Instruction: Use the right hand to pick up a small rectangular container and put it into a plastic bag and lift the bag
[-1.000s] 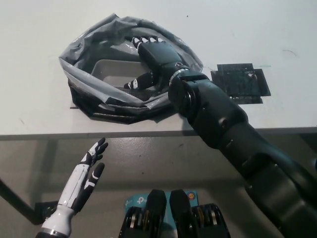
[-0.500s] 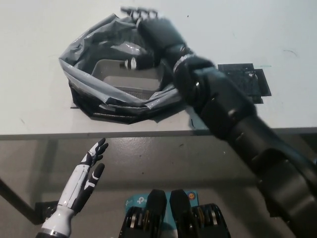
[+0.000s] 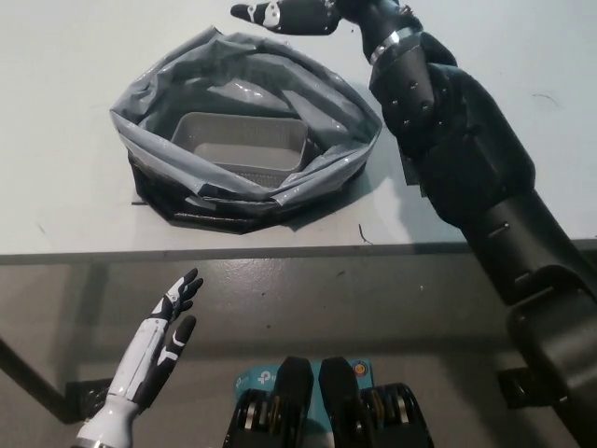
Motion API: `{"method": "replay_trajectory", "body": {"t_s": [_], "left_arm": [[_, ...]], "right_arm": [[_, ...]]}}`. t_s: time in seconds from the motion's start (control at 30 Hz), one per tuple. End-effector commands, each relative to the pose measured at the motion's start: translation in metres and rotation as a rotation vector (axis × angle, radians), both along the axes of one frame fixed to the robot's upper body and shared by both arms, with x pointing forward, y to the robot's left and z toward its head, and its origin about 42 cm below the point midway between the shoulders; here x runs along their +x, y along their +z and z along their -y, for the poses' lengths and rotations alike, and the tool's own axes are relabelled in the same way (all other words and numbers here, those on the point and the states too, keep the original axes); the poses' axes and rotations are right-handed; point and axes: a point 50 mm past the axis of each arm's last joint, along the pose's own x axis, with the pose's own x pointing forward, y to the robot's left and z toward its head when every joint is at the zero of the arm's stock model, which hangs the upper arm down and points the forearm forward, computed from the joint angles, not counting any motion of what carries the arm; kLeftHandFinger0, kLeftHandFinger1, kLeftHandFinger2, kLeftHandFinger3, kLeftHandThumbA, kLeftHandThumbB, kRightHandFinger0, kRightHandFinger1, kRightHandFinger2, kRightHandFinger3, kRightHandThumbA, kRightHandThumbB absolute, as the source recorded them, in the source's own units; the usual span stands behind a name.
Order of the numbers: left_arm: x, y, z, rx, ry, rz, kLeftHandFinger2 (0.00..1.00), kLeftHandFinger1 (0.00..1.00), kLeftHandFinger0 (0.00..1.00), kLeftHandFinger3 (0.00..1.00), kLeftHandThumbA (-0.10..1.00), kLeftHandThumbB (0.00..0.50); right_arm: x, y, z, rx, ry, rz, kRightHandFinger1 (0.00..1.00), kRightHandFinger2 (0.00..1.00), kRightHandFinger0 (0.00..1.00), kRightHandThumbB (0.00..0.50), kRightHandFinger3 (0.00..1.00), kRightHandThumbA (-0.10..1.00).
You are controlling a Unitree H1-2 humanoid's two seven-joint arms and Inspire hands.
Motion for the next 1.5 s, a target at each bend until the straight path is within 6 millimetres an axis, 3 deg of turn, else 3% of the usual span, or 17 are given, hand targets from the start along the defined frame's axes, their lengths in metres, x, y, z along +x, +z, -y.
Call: {"method": "replay_trajectory", "body": {"t_s": [0.0, 0.23, 0.37, 0.47, 0.77, 1.07, 1.47], "left_arm": [[0.000, 0.010, -0.003, 0.017, -0.012, 0.041, 1.00, 1.00, 1.00, 1.00, 1.00, 0.241], [0.000, 0.010, -0.003, 0.009, -0.009, 0.035, 1.00, 1.00, 1.00, 1.00, 1.00, 0.255], [-0.001, 0.011, -0.002, 0.022, 0.000, 0.033, 1.00, 1.00, 1.00, 1.00, 1.00, 0.248], [-0.004, 0.009, -0.003, 0.009, 0.005, 0.019, 1.00, 1.00, 1.00, 1.00, 1.00, 0.252], [-0.006, 0.006, -0.004, 0.016, 0.009, 0.028, 1.00, 1.00, 1.00, 1.00, 1.00, 0.234], [-0.006, 0.006, -0.003, 0.020, 0.007, 0.027, 1.00, 1.00, 1.00, 1.00, 1.00, 0.230], [-0.007, 0.006, -0.002, 0.028, 0.003, 0.025, 1.00, 1.00, 1.00, 1.00, 1.00, 0.233]], "right_arm": [[-0.001, 0.025, 0.006, 0.038, 0.042, 0.027, 1.00, 1.00, 1.00, 0.394, 1.00, 1.00], [0.000, -0.020, 0.013, 0.043, 0.026, -0.107, 1.00, 1.00, 1.00, 0.378, 1.00, 1.00], [0.001, -0.049, 0.014, 0.023, 0.015, -0.183, 1.00, 1.00, 1.00, 0.401, 1.00, 1.00], [0.001, -0.067, 0.017, 0.022, 0.015, -0.238, 1.00, 1.00, 1.00, 0.379, 1.00, 1.00], [0.007, -0.094, 0.026, 0.017, -0.019, -0.300, 1.00, 1.00, 1.00, 0.370, 1.00, 0.95], [0.008, -0.101, 0.033, -0.012, -0.056, -0.307, 1.00, 1.00, 1.00, 0.351, 1.00, 0.93], [0.013, -0.105, 0.046, -0.038, -0.125, -0.314, 1.00, 1.00, 1.00, 0.378, 1.00, 0.94]]}}
